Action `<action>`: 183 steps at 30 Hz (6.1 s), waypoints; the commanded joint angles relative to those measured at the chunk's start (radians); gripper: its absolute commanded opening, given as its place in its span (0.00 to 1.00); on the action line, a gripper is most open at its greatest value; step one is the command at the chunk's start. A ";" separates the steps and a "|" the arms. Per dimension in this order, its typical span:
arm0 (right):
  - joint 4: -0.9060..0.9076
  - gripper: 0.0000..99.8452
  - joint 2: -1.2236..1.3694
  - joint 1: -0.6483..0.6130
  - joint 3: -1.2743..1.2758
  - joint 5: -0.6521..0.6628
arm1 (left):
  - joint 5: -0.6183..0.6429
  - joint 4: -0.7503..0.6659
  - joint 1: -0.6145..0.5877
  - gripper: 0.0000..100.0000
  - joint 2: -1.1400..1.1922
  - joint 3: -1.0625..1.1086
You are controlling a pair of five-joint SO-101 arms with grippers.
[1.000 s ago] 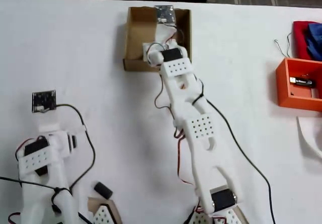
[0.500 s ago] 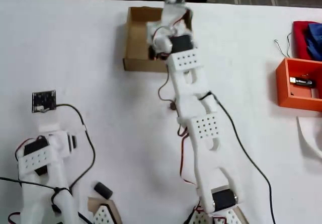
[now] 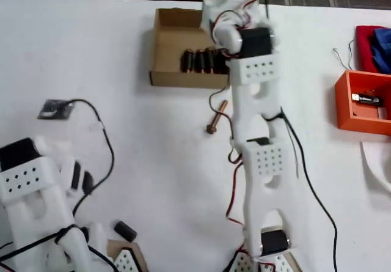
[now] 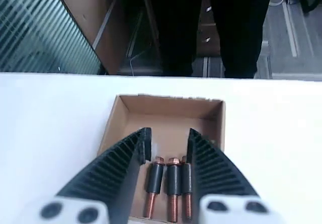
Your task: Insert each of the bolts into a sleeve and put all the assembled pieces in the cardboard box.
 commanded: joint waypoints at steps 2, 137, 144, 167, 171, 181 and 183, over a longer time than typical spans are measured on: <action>0.048 0.11 -0.156 0.050 -0.041 0.000 | -0.373 0.072 0.055 0.20 -0.008 -0.059; -0.269 0.19 -2.005 -1.076 2.800 0.402 | 0.334 0.052 -1.057 0.22 1.614 -2.308; -0.447 0.18 -2.012 -1.147 2.912 0.545 | 0.339 0.054 -1.054 0.22 1.614 -2.308; -0.165 0.19 -1.620 -1.142 2.444 0.298 | 0.336 0.060 -1.060 0.22 1.613 -2.308; -0.084 0.19 -1.618 -1.142 2.495 0.298 | 0.336 0.058 -1.057 0.22 1.613 -2.308; -0.191 0.18 -1.616 -1.171 2.671 0.502 | 0.339 0.049 -1.045 0.22 1.614 -2.308; -0.226 0.18 -1.620 -1.171 2.697 0.517 | 0.339 0.035 -1.048 0.22 1.614 -2.308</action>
